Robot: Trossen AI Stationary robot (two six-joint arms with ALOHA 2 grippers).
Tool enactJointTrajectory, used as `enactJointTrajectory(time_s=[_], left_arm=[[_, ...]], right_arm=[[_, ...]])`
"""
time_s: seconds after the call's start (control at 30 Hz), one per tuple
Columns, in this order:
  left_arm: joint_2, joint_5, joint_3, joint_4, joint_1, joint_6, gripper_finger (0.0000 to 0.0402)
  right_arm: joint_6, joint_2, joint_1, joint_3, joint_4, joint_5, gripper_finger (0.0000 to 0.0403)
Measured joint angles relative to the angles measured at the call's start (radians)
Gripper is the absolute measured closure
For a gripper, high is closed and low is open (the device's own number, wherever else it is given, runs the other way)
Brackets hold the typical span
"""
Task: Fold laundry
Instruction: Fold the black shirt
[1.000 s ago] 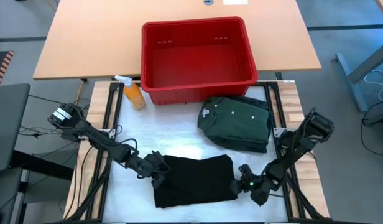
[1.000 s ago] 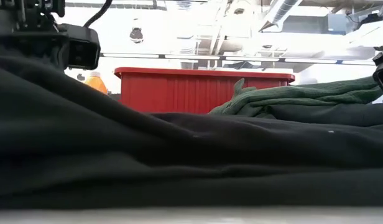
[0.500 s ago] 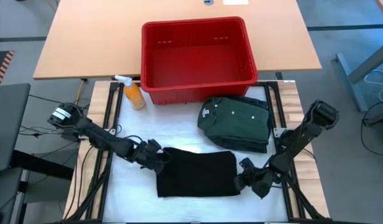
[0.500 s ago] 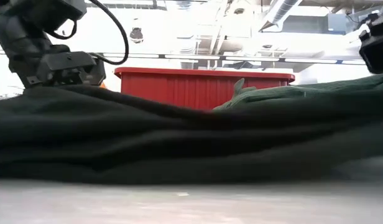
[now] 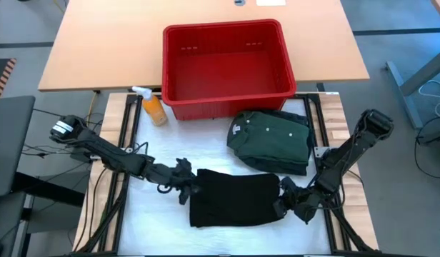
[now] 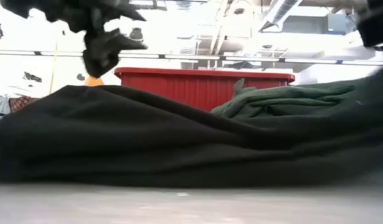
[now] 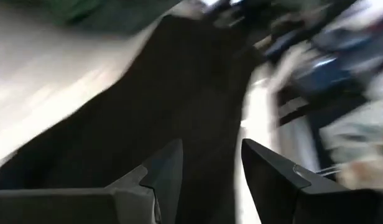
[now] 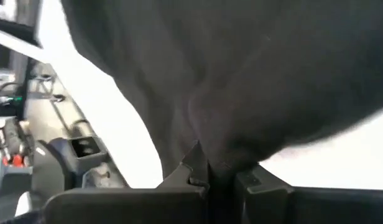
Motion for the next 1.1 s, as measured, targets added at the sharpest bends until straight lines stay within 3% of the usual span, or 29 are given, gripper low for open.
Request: enactJointTrajectory(time_s=[0.23, 0.43, 0.5, 0.73, 0.9, 1.1], left_arm=[[0.166, 0.188, 0.003, 0.274, 0.053, 0.014, 0.0246], [0.327, 0.476, 0.074, 0.278, 0.056, 0.014, 0.0246], [0.368, 0.531, 0.105, 0.255, 0.052, 0.019, 0.0246], [0.488, 0.486, 0.209, -0.117, 0.017, 0.068, 0.0246], [0.501, 0.519, 0.219, -0.182, -0.025, 0.072, 0.0246], [0.427, 0.544, 0.212, -0.301, -0.057, 0.078, 0.0246]], right_arm=[[-0.286, -0.002, -0.111, 0.207, -0.179, 0.001, 0.0368], [-0.377, -0.001, -0.2, 0.393, -0.463, -0.023, 0.0367], [-0.387, -0.001, -0.229, 0.427, -0.519, -0.028, 0.0366], [-0.429, -0.001, -0.298, 0.487, -0.537, -0.049, 0.0366], [-0.43, -0.001, -0.32, 0.498, -0.542, -0.06, 0.0366], [-0.433, 0.0, -0.312, 0.499, -0.602, -0.165, 0.0366]])
